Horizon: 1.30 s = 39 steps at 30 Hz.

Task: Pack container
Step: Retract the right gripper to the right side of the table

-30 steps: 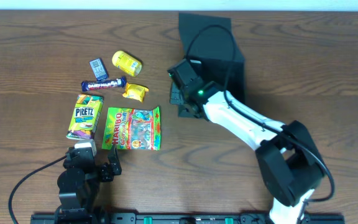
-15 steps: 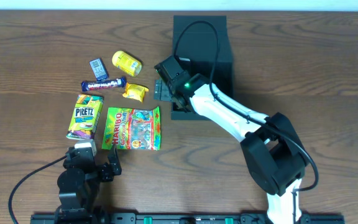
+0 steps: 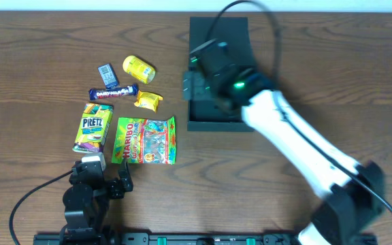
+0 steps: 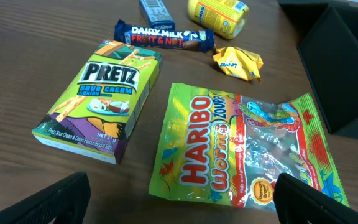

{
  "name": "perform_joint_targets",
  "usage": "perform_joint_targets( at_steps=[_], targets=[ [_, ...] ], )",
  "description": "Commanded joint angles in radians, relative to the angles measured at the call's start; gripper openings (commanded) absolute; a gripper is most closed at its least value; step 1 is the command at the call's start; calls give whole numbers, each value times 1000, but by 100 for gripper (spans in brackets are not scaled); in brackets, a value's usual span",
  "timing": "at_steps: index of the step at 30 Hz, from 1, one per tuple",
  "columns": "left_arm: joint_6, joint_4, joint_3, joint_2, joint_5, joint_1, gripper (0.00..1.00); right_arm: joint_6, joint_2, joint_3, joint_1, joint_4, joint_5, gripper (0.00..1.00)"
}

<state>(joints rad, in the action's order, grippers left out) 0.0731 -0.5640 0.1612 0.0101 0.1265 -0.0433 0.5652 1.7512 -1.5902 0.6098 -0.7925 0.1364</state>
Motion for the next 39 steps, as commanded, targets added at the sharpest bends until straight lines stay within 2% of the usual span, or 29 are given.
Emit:
perform_joint_targets(
  at_steps=[1,7,16,23,30,39],
  targets=[
    [-14,3,-12,-6,-6,-2,95,-65,-79,-11,-77,-58,6,99],
    [-14,3,-12,-6,-6,-2,95,-252,-271,-11,-194,-248,-34,99],
    [-14,3,-12,-6,-6,-2,95,-360,-523,-11,-272,-564,-35,99],
    [-14,3,-12,-6,-6,-2,95,-380,-629,-11,-282,-753,-40,99],
    [-14,5,-12,-6,-6,-2,95,-380,-689,-11,-282,-817,-39,99],
    [-14,4,-12,-6,-3,-2,95,-380,-689,-11,-282,-820,-40,99]
  ],
)
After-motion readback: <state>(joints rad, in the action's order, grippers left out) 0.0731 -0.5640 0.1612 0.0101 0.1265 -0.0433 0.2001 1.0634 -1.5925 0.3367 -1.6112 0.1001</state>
